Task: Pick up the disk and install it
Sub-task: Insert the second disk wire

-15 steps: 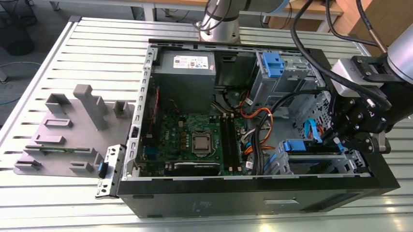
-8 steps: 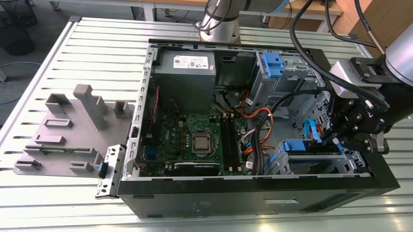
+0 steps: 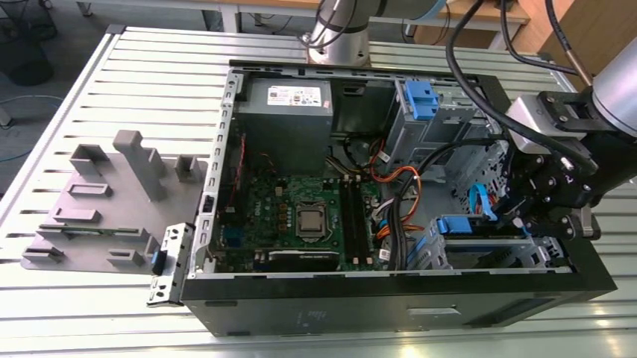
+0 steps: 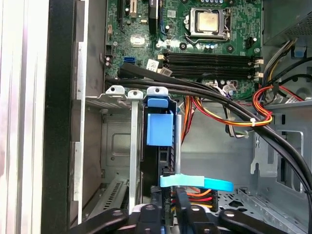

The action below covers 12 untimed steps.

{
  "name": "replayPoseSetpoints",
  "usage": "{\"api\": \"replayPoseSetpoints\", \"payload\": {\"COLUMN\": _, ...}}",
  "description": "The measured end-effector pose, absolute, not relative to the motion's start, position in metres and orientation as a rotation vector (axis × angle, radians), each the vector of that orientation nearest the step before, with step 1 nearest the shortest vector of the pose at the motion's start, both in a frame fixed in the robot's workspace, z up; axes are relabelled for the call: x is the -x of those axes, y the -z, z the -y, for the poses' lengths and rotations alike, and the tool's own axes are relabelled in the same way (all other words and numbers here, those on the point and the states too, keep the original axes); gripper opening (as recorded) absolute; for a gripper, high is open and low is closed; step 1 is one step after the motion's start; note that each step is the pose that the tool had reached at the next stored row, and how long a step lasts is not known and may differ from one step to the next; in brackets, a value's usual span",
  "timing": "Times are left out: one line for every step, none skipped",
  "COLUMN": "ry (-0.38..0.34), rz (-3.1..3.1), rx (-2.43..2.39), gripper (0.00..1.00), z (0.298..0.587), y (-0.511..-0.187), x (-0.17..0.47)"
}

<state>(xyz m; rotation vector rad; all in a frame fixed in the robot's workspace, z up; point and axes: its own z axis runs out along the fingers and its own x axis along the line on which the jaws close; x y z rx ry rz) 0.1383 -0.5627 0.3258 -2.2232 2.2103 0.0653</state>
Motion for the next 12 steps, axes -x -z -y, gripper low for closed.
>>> {"api": "replayPoseSetpoints", "payload": {"ry": -0.065, "rz": -2.211, "rx": 2.223, "gripper": 0.23, "z": 0.563, "y": -0.326, "x": -0.138}}
{"api": "replayPoseSetpoints", "payload": {"ry": -0.064, "rz": -2.211, "rx": 2.224, "gripper": 0.30, "z": 0.563, "y": -0.326, "x": -0.138}}
{"api": "replayPoseSetpoints", "payload": {"ry": -0.064, "rz": -2.211, "rx": 2.224, "gripper": 0.30, "z": 0.563, "y": -0.326, "x": -0.138}}
{"api": "replayPoseSetpoints", "payload": {"ry": -0.063, "rz": -2.211, "rx": 2.224, "gripper": 0.30, "z": 0.563, "y": -0.327, "x": -0.138}}
{"api": "replayPoseSetpoints", "payload": {"ry": -0.064, "rz": -2.211, "rx": 2.224, "gripper": 0.30, "z": 0.563, "y": -0.328, "x": -0.138}}
{"api": "replayPoseSetpoints", "payload": {"ry": -0.064, "rz": -2.211, "rx": 2.224, "gripper": 0.30, "z": 0.563, "y": -0.330, "x": -0.138}}
{"api": "replayPoseSetpoints", "payload": {"ry": -0.064, "rz": -2.211, "rx": 2.224, "gripper": 0.30, "z": 0.563, "y": -0.332, "x": -0.138}}
{"api": "replayPoseSetpoints", "payload": {"ry": -0.064, "rz": -2.211, "rx": 2.224, "gripper": 0.30, "z": 0.563, "y": -0.334, "x": -0.138}}
{"api": "replayPoseSetpoints", "payload": {"ry": -0.064, "rz": -2.211, "rx": 2.224, "gripper": 0.30, "z": 0.563, "y": -0.337, "x": -0.138}}
{"api": "replayPoseSetpoints", "payload": {"ry": -0.064, "rz": -2.211, "rx": 2.224, "gripper": 0.30, "z": 0.563, "y": -0.340, "x": -0.138}}
{"api": "replayPoseSetpoints", "payload": {"ry": -0.064, "rz": -2.211, "rx": 2.224, "gripper": 0.30, "z": 0.563, "y": -0.342, "x": -0.138}}
{"api": "replayPoseSetpoints", "payload": {"ry": -0.064, "rz": -2.211, "rx": 2.224, "gripper": 0.30, "z": 0.563, "y": -0.345, "x": -0.138}}
